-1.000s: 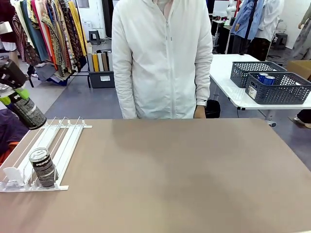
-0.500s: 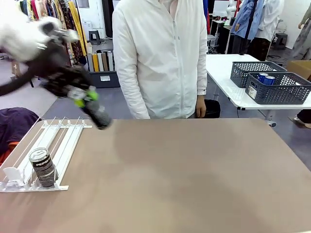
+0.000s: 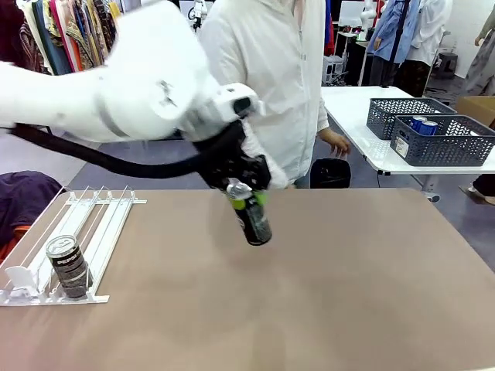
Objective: Retrieve and store the cans from the dispenser.
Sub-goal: Pick up one can from the Automatic Can Dispenser and place it in the middle of the table.
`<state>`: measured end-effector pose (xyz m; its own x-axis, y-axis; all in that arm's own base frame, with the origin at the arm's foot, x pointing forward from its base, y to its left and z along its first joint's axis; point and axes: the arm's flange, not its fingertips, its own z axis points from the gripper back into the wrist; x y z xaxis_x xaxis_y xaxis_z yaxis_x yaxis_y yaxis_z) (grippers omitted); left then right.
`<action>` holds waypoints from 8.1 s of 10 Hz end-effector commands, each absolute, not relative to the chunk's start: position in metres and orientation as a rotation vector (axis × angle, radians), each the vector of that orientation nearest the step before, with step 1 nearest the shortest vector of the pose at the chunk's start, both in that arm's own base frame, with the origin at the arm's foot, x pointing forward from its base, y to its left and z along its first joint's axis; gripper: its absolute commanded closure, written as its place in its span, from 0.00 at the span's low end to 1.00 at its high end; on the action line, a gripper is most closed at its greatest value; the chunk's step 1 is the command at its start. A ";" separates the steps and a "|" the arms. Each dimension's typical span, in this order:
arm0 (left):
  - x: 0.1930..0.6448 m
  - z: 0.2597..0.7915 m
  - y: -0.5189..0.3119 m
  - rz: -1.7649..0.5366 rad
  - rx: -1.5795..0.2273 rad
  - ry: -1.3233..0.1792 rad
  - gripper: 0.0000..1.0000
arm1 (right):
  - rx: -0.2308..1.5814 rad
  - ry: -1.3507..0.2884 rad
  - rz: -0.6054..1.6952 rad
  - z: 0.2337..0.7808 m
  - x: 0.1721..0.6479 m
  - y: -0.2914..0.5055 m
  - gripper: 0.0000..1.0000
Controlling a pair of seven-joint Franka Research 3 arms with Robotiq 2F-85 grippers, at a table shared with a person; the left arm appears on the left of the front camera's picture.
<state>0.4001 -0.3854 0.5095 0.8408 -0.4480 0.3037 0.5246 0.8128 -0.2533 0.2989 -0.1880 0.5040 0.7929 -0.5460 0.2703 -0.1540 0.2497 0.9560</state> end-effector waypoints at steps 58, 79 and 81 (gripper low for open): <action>0.373 0.502 -0.028 -0.003 -0.069 -0.058 0.00 | 1.330 -0.670 -0.282 0.507 0.302 -0.188 0.00; 0.393 0.407 -0.053 -0.042 -0.089 0.009 0.00 | 1.330 -0.670 -0.282 0.507 0.302 -0.188 0.00; 0.394 0.406 -0.053 -0.037 -0.062 0.010 0.39 | 1.330 -0.670 -0.282 0.507 0.302 -0.188 0.00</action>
<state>0.3930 -0.0509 0.4093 0.9980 -0.0607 -0.0152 0.0587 0.9927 -0.1050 0.2988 -0.1881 0.5040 0.7926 -0.5465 0.2703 -0.1530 0.2508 0.9559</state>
